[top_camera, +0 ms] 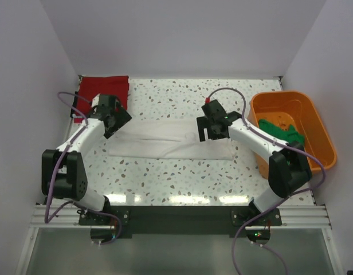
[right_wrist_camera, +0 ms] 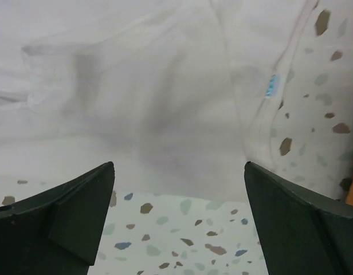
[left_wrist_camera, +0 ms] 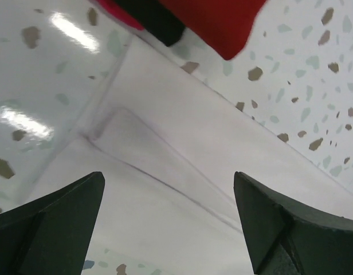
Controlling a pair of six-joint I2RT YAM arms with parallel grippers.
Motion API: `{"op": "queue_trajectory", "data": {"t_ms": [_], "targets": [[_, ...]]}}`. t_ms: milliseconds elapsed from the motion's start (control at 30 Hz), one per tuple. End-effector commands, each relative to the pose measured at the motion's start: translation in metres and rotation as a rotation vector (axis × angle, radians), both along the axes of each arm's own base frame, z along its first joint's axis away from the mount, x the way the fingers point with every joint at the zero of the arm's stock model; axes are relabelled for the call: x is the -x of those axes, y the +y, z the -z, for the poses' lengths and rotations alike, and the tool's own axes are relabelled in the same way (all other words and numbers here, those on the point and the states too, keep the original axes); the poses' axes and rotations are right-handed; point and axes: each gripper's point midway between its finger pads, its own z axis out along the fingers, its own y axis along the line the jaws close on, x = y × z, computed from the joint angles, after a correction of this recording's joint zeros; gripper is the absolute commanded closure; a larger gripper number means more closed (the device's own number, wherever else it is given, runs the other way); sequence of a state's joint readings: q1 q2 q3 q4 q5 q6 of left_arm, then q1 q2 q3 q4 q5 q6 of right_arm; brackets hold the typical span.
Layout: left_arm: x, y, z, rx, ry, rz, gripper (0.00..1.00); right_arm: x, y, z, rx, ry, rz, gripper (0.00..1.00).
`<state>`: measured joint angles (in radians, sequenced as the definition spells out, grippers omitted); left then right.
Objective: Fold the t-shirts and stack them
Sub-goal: Fold the tshirt
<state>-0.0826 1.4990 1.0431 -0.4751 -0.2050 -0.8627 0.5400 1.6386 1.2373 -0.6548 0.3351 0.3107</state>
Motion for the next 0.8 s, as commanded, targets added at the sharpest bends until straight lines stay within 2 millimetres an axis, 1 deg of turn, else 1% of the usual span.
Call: {"op": "queue_trajectory", "data": {"t_ms": [0, 33, 67, 100, 133, 167, 200, 233, 267, 300, 333, 367, 400, 433, 500, 533, 567, 633, 667, 733, 767], "targets": [[-0.032, -0.049, 0.001, 0.005, -0.029, 0.228, 0.0, 0.023, 0.027, 0.02, -0.224, 0.064, 0.068, 0.01], [-0.029, -0.06, 0.01, -0.016, 0.01, 0.253, 0.0, 0.025, 0.029, 0.024, -0.245, 0.073, 0.084, 0.01], [-0.033, -0.065, 0.023, -0.029, 0.05, 0.256, 0.0, 0.029, 0.029, 0.031, -0.25, 0.087, 0.101, 0.01], [-0.033, -0.069, 0.03, -0.039, 0.071, 0.265, 0.0, 0.028, 0.029, 0.038, -0.255, 0.097, 0.136, 0.01], [-0.032, -0.07, 0.038, -0.041, 0.097, 0.264, 0.0, 0.029, 0.027, 0.044, -0.243, 0.107, 0.161, 0.01], [-0.03, -0.071, 0.052, -0.04, 0.133, 0.269, 0.0, 0.024, 0.023, 0.046, -0.223, 0.103, 0.188, 0.01], [-0.028, -0.07, 0.058, -0.043, 0.148, 0.266, 0.0, 0.024, 0.022, 0.055, -0.204, 0.126, 0.201, 0.02], [-0.025, -0.069, 0.063, -0.048, 0.165, 0.262, 0.0, 0.021, 0.02, 0.059, -0.191, 0.126, 0.214, 0.01], [-0.018, -0.066, 0.073, -0.054, 0.192, 0.261, 0.0, 0.016, 0.018, 0.06, -0.185, 0.121, 0.227, 0.01], [-0.014, -0.066, 0.078, -0.052, 0.204, 0.257, 0.0, 0.014, 0.015, 0.07, -0.159, 0.139, 0.239, 0.01], [-0.009, -0.065, 0.081, -0.047, 0.212, 0.252, 0.0, 0.006, 0.012, 0.068, -0.146, 0.121, 0.254, 0.01], [0.004, -0.064, 0.089, -0.034, 0.232, 0.238, 0.0, 0.001, 0.01, 0.07, -0.128, 0.11, 0.254, 0.01], [0.007, -0.068, 0.092, -0.018, 0.217, 0.243, 0.0, -0.007, 0.008, 0.072, -0.106, 0.093, 0.234, 0.01], [0.026, -0.07, 0.105, 0.006, 0.25, 0.247, 0.0, -0.017, 0.009, 0.078, -0.094, 0.096, 0.229, 0.01], [0.039, -0.075, 0.107, 0.057, 0.246, 0.22, 0.0, -0.027, 0.012, 0.084, -0.065, 0.107, 0.161, 0.01], [0.048, -0.077, 0.11, 0.08, 0.261, 0.217, 0.0, -0.028, 0.013, 0.095, -0.046, 0.134, 0.137, 0.01], [0.064, -0.075, 0.117, 0.094, 0.292, 0.192, 0.0, -0.04, 0.019, 0.09, -0.051, 0.121, 0.102, 0.01], [0.082, -0.074, 0.122, 0.111, 0.327, 0.171, 0.0, -0.052, 0.021, 0.092, -0.014, 0.12, 0.013, 0.01], [0.098, -0.074, 0.126, 0.126, 0.348, 0.149, 0.0, -0.065, 0.023, 0.092, -0.005, 0.113, -0.02, 0.01], [0.116, -0.081, 0.128, 0.171, 0.367, 0.142, 0.0, -0.082, 0.023, 0.094, 0.02, 0.102, -0.132, 0.01], [0.131, -0.084, 0.129, 0.198, 0.374, 0.116, 0.0, -0.093, 0.032, 0.096, -0.003, 0.101, -0.185, 0.01]]}}
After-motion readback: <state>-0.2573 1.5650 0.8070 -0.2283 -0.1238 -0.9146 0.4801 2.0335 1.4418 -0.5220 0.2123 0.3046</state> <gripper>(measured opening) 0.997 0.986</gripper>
